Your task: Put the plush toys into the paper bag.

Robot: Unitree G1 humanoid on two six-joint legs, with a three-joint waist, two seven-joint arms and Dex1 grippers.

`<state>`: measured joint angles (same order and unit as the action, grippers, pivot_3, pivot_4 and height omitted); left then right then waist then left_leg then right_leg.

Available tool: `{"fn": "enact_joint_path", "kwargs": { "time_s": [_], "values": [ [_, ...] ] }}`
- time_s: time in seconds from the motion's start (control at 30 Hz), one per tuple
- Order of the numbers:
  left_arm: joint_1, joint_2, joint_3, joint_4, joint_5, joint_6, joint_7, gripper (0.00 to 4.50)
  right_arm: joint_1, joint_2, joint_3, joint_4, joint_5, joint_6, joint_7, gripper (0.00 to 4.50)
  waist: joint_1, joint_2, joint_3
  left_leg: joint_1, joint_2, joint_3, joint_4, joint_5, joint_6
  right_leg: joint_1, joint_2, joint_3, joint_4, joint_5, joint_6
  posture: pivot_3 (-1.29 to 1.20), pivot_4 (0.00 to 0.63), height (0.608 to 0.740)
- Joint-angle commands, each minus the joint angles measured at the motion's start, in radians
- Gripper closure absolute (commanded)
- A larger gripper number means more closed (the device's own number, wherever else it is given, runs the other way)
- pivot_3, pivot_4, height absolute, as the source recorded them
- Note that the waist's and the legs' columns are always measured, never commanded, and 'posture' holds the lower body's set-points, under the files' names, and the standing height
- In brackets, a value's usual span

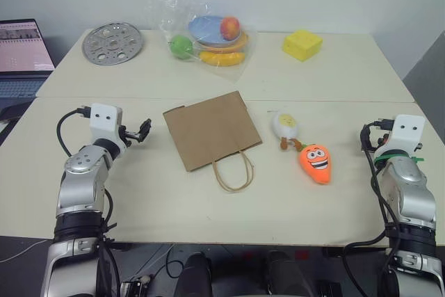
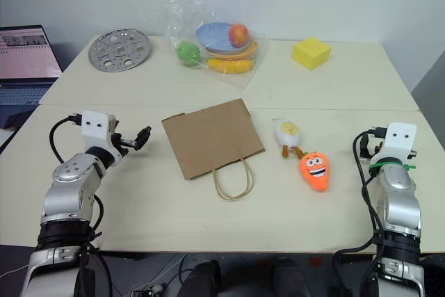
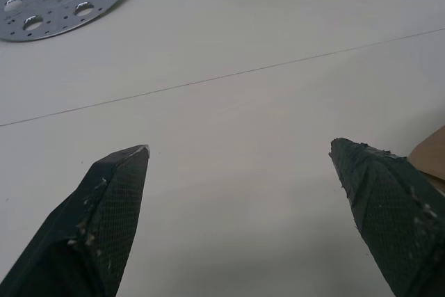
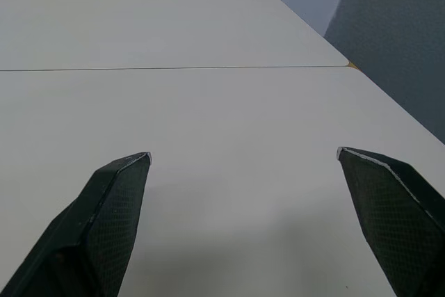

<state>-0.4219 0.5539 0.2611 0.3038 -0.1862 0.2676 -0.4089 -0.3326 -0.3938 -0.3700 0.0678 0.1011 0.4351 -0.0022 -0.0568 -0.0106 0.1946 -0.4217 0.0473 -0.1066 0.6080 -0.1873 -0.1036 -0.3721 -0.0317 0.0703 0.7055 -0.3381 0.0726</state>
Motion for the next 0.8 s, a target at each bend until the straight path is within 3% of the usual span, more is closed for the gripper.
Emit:
{"fn": "enact_joint_path", "kwargs": {
  "time_s": [0.03,0.33,0.53,0.67,0.8],
  "values": [
    [-0.016,0.021,0.031,-0.035,-0.017,-0.012,0.000,0.04,-0.006,-0.019,-0.018,-0.029,0.000,-0.018,-0.005,0.00,0.000,0.000,0.000,0.000,0.000,0.000,0.000,0.000,0.000,0.000,0.000,0.000,0.000,0.000,0.000,0.00,0.150,0.740],
    [-0.021,0.038,0.044,-0.032,-0.039,-0.006,-0.017,0.04,-0.007,-0.016,-0.015,-0.028,0.001,-0.017,-0.004,0.00,0.000,0.000,0.000,0.000,0.000,0.000,0.000,0.000,0.000,0.000,0.000,0.000,0.000,0.000,0.000,0.00,0.150,0.740],
    [-0.032,0.029,0.122,-0.095,-0.224,0.097,-0.119,0.04,-0.007,-0.023,-0.015,-0.048,0.013,-0.005,0.016,0.00,0.000,0.000,0.000,0.000,0.000,0.000,0.000,0.000,0.000,0.000,0.000,0.000,0.000,0.000,0.000,0.00,0.150,0.740],
    [-0.050,0.092,0.110,-0.170,-0.285,0.208,-0.193,0.04,-0.017,-0.045,0.006,-0.082,0.047,0.018,0.094,0.00,-0.001,0.000,0.000,0.000,0.000,0.000,0.000,0.000,0.000,0.000,0.000,0.000,0.000,0.000,0.000,0.00,0.150,0.740],
    [-0.075,0.141,0.089,-0.148,-0.260,0.191,-0.231,0.04,-0.029,-0.086,0.012,-0.097,0.072,0.014,0.166,0.00,-0.001,0.000,0.000,0.001,0.000,0.000,0.000,0.000,0.000,0.000,0.000,0.000,0.000,0.000,0.000,0.00,0.150,0.740]
  ]
}}
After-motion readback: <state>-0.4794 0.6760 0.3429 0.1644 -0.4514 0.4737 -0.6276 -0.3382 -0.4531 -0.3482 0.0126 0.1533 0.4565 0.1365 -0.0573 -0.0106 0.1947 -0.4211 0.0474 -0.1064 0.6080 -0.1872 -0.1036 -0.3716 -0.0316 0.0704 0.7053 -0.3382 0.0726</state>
